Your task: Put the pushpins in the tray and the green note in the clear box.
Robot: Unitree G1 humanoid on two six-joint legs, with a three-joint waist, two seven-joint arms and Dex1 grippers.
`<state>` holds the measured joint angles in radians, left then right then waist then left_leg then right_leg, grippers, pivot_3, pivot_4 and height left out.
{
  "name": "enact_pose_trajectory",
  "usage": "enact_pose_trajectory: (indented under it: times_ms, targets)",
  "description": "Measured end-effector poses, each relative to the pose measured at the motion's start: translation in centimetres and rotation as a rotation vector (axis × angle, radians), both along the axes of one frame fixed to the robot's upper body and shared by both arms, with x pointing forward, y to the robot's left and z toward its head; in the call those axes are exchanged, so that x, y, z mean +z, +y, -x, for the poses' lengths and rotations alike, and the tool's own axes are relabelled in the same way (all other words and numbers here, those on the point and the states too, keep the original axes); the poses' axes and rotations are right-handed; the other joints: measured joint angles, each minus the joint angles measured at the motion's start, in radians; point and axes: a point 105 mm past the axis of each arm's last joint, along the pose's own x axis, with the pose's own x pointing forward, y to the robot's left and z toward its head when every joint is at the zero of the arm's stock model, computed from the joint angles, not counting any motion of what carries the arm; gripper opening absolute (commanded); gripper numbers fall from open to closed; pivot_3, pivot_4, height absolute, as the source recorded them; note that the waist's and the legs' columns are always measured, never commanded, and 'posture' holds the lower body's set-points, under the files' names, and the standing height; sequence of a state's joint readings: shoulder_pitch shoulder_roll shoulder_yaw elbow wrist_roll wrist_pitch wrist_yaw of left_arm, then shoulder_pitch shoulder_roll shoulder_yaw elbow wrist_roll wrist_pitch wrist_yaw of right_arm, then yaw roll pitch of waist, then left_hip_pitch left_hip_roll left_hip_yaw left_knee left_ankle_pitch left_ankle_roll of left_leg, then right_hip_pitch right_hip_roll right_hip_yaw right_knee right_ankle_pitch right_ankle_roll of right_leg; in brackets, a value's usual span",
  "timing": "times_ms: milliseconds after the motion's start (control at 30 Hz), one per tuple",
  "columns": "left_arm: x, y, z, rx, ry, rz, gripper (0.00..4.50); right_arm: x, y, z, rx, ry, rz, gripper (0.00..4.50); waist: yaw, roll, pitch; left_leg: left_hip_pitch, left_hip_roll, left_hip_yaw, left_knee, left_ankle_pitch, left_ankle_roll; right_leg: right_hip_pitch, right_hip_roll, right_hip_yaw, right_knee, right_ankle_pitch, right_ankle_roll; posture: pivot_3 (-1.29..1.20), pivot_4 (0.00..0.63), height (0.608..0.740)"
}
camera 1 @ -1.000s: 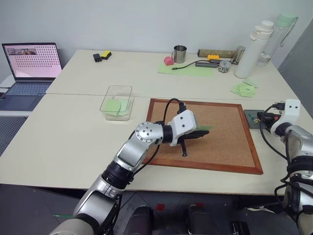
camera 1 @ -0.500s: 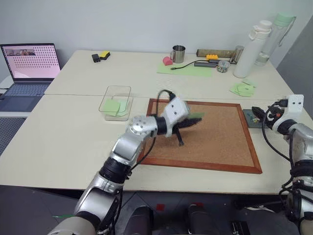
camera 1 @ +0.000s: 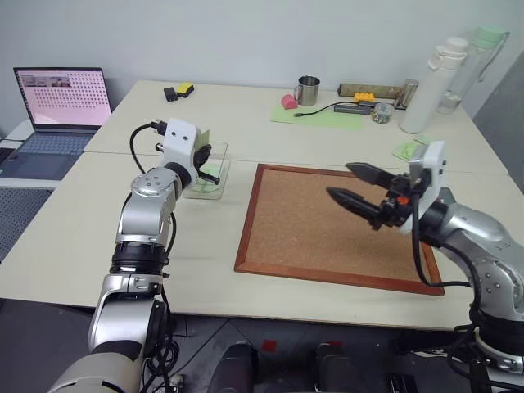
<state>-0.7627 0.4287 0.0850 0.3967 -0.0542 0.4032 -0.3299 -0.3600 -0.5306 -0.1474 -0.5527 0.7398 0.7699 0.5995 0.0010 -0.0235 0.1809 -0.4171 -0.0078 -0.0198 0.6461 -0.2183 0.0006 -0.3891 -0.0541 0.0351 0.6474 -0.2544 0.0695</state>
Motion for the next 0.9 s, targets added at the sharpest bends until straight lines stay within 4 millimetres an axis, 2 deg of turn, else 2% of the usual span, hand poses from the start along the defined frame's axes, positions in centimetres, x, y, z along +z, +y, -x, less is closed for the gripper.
enact_pose_trajectory:
  times_ms: [67, 133, 167, 333, 500, 567, 700, 767, 900]
  targets:
    - [-0.6, 0.7, -0.3, 0.047, 0.019, -0.009, 0.0, -0.5, 0.4, 0.3, 0.005, 0.016, 0.007, 3.76, 0.005, -0.001, 0.0, 0.0, 0.0, -0.001, 0.0, 0.0, 0.0, 0.0, 0.0, -0.001, 0.0, 0.0, 0.0, 0.0, 0.15, 0.74]
    - [-0.8, 1.2, -0.7, 0.071, 0.022, -0.019, 0.41, -1.1, 0.4, 0.3, -0.006, 0.037, 0.012, 3.79, 0.006, -0.001, 0.0, -0.001, 0.0, 0.0, 0.0, 0.0, 0.0, -0.001, 0.0, 0.0, 0.0, 0.0, 0.0, 0.0, 0.15, 0.74]
    - [-0.7, 1.3, -0.8, 0.073, 0.02, -0.019, 0.47, -1.1, 0.3, 0.2, -0.012, 0.039, 0.012, 3.79, 0.005, -0.001, 0.0, -0.001, 0.0, 0.0, 0.0, 0.0, 0.0, -0.001, 0.0, 0.0, 0.0, 0.0, 0.0, 0.0, 0.15, 0.74]
    - [0.3, 1.0, -1.1, 0.068, -0.018, -0.024, 1.47, -1.1, 0.1, 0.0, -0.038, 0.037, 0.01, 3.79, -0.002, -0.001, 0.0, 0.0, 0.001, 0.0, -0.001, 0.0, 0.0, -0.001, 0.0, 0.0, 0.0, 0.0, 0.0, 0.0, 0.15, 0.74]
    - [0.4, 0.7, -1.1, 0.059, -0.029, -0.036, 2.24, -1.4, -0.6, 0.0, -0.069, 0.049, 0.015, 3.79, -0.003, -0.001, 0.0, 0.0, 0.0, 0.0, -0.001, 0.0, 0.0, -0.001, 0.0, 0.0, 0.0, 0.0, 0.0, 0.0, 0.15, 0.74]
    - [0.7, -0.1, -0.9, 0.001, -0.036, -0.026, 2.24, -1.7, -0.9, 0.0, -0.083, 0.058, 0.019, 3.79, -0.003, -0.001, 0.0, 0.0, 0.0, 0.0, -0.001, 0.0, 0.0, -0.001, 0.0, 0.0, 0.0, 0.0, 0.0, 0.0, 0.15, 0.74]
    - [1.7, -4.1, 1.0, -0.27, -0.033, 0.008, 2.24, -2.0, -2.4, 0.0, -0.129, 0.056, 0.074, 3.79, -0.001, -0.001, 0.0, -0.001, 0.0, 0.001, -0.001, 0.0, 0.0, 0.0, 0.0, 0.0, -0.001, 0.0, 0.0, 0.0, 0.15, 0.74]
    - [1.1, -6.0, 3.1, -0.448, 0.022, -0.008, 2.24, -2.5, -3.8, 0.2, -0.149, 0.063, 0.143, 3.79, -0.004, -0.001, 0.0, 0.0, 0.001, 0.002, -0.002, 0.0, 0.0, 0.0, 0.0, 0.001, -0.001, 0.0, -0.001, 0.0, 0.15, 0.74]
    - [-0.8, -7.8, 7.1, -0.686, 0.143, -0.053, 2.24, -3.3, -6.2, 0.9, -0.185, 0.097, 0.217, 3.79, -0.008, -0.001, 0.0, 0.001, 0.002, 0.002, -0.002, 0.0, 0.0, -0.001, 0.001, 0.001, 0.0, -0.001, -0.002, 0.0, 0.15, 0.74]
